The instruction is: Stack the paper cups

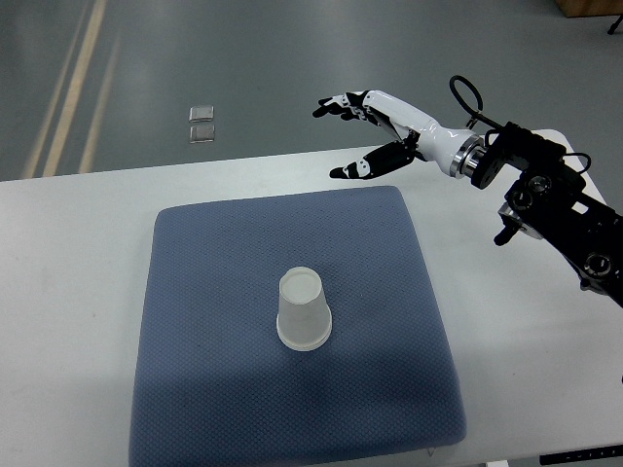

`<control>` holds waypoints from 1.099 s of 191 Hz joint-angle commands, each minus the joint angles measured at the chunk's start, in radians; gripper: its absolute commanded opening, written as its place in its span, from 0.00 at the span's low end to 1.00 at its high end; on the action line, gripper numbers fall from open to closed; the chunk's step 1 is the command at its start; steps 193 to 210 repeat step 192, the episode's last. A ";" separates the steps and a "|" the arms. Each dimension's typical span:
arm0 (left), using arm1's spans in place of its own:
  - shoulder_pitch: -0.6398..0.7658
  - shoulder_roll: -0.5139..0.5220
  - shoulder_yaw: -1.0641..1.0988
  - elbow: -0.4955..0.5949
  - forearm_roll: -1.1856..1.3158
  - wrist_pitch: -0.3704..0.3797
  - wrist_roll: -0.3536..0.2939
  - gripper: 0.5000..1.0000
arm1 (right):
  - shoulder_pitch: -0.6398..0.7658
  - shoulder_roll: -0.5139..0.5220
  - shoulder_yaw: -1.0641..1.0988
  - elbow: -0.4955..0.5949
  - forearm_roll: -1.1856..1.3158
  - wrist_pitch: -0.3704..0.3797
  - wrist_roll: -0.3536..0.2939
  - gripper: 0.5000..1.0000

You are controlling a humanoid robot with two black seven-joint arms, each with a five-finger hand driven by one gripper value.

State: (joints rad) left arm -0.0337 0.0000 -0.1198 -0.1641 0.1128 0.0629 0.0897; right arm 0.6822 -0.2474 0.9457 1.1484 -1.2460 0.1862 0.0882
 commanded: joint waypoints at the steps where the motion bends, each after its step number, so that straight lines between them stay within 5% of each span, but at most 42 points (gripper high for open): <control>1: 0.000 0.000 0.000 0.000 -0.001 0.000 -0.001 1.00 | -0.026 0.019 0.013 -0.050 0.131 -0.059 -0.028 0.82; 66: 0.000 0.000 0.000 0.000 -0.001 0.000 0.001 1.00 | -0.063 0.056 0.013 -0.107 0.528 -0.323 -0.068 0.82; 138: 0.000 0.000 0.000 0.000 -0.001 0.000 -0.001 1.00 | -0.096 0.097 0.015 -0.147 0.585 -0.427 -0.054 0.83; 210: 0.000 0.000 0.000 0.000 -0.001 0.000 -0.001 1.00 | -0.125 0.125 0.015 -0.145 0.585 -0.456 -0.039 0.83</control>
